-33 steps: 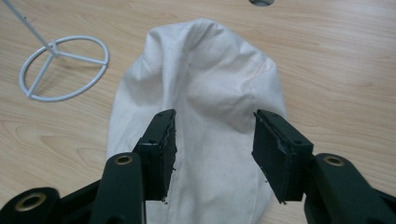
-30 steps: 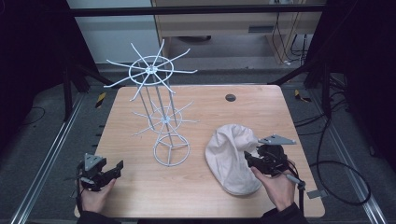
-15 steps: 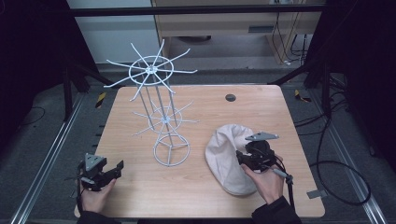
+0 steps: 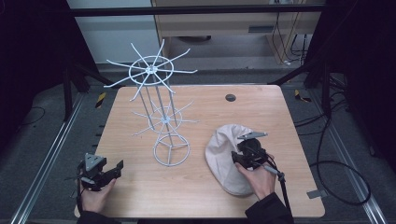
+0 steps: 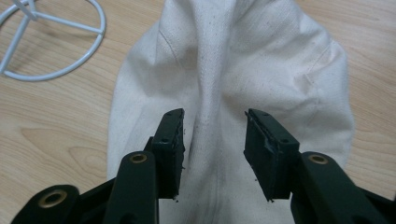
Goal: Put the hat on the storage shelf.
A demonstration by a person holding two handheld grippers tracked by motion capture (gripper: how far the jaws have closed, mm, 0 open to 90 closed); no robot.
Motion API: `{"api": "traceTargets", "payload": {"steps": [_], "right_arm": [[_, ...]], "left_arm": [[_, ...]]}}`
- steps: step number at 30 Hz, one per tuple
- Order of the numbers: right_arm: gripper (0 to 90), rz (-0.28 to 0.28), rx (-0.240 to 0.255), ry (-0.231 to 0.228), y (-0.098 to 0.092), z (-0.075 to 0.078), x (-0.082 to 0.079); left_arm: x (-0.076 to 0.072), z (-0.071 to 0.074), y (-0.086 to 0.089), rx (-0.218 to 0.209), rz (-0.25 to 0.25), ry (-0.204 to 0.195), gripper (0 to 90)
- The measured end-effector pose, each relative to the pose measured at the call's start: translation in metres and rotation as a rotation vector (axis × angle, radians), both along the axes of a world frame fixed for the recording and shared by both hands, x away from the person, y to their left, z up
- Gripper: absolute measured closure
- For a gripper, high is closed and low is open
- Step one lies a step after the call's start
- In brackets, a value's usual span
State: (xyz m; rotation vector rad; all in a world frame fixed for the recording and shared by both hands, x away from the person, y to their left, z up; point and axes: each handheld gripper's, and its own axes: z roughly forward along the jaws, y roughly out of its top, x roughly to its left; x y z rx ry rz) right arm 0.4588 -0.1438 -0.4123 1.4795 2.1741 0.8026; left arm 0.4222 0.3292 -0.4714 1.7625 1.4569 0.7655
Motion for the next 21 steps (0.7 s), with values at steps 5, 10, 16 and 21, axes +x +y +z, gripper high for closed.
{"api": "traceTargets", "payload": {"steps": [5, 10, 16, 21], "right_arm": [[61.1, -0.008, -0.007, 0.009, 0.004, -0.006, 0.005], [65.4, -0.016, -0.015, 0.021, 0.006, -0.010, 0.008], [70.5, -0.022, -0.004, 0.046, 0.006, -0.017, 0.010], [78.7, -0.018, -0.012, 0.056, 0.007, -0.020, 0.011]], "left_arm": [[0.000, 0.000, 0.000, -0.001, 0.000, 0.001, 31.1], [0.000, 0.000, 0.000, 0.001, -0.001, 0.003, 31.2], [0.001, 0.000, 0.000, 0.002, -0.002, 0.009, 31.2], [0.001, -0.001, 0.000, 0.004, -0.002, 0.010, 31.3]]}}
